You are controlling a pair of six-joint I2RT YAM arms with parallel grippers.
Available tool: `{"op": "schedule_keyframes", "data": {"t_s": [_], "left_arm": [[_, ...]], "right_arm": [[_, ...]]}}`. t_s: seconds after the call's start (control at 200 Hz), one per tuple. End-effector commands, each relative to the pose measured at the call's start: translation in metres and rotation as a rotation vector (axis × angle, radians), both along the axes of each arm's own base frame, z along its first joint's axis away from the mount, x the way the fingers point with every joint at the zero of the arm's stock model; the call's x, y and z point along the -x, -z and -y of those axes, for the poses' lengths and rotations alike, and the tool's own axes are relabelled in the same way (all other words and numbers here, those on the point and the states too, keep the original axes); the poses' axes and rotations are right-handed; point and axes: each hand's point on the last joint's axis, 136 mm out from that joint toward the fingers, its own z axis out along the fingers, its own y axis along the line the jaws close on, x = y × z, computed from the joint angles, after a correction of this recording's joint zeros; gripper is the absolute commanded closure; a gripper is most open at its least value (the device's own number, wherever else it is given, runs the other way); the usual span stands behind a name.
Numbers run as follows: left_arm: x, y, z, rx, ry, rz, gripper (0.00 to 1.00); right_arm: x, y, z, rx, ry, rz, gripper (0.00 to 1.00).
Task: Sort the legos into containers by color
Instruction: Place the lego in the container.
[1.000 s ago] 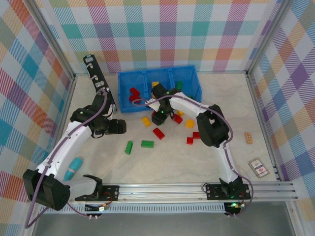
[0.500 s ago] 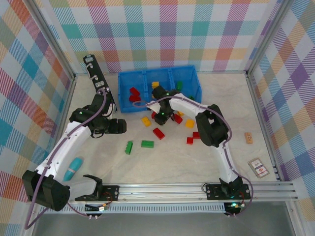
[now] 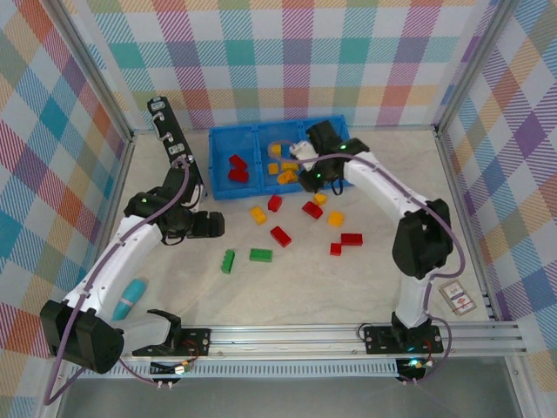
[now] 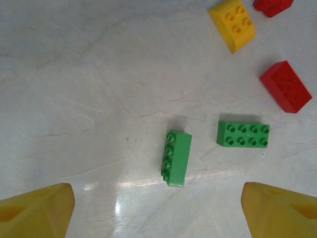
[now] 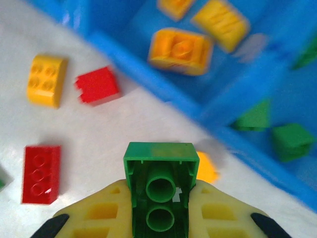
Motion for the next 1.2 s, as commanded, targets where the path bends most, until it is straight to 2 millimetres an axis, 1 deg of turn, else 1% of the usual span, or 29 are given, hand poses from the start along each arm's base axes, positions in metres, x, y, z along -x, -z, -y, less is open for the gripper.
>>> {"op": "schedule_keyframes", "data": {"t_s": [0.0,0.125,0.215,0.3,0.4,0.515,0.605,0.77,0.945,1.005,1.045,1.1,1.195], "left_arm": [[0.008,0.012,0.001,0.008,-0.013,-0.033,0.13],[0.012,0.018,-0.001,0.014,-0.037,-0.046,0.13],[0.014,0.021,0.001,0.032,-0.05,-0.053,0.12],[0.014,0.023,0.001,0.033,-0.058,-0.06,0.12],[0.014,0.024,0.0,0.029,-0.061,-0.06,0.12],[0.015,0.023,0.0,0.03,-0.064,-0.061,0.12],[0.015,0.022,0.0,0.032,-0.064,-0.057,0.12],[0.015,0.021,0.0,0.037,-0.065,-0.047,0.11],[0.015,0.023,-0.001,0.03,-0.071,-0.045,0.11],[0.015,0.023,-0.002,0.028,-0.074,-0.041,0.11],[0.015,0.023,-0.002,0.03,-0.076,-0.035,0.1],[0.015,0.021,-0.002,0.032,-0.074,-0.029,0.1],[0.014,0.02,-0.001,0.031,-0.06,-0.024,0.1]], "right_arm": [[-0.03,-0.02,0.022,-0.037,0.127,0.072,0.8],[-0.063,-0.025,0.047,-0.056,0.249,0.107,0.8],[-0.084,-0.02,0.057,-0.073,0.308,0.11,0.81],[-0.101,-0.014,0.058,-0.089,0.337,0.109,0.8],[-0.117,-0.003,0.054,-0.096,0.356,0.105,0.79],[-0.131,0.015,0.054,-0.105,0.39,0.08,0.78],[-0.136,0.027,0.052,-0.106,0.399,0.058,0.76],[-0.138,0.043,0.052,-0.109,0.415,0.031,0.72],[-0.137,0.056,0.052,-0.103,0.408,0.006,0.59],[-0.135,0.051,0.052,-0.105,0.404,0.01,0.54],[-0.134,0.045,0.051,-0.115,0.398,0.022,0.53],[-0.129,0.03,0.049,-0.136,0.378,0.044,0.5],[-0.117,0.006,0.045,-0.173,0.318,0.07,0.5]]}}
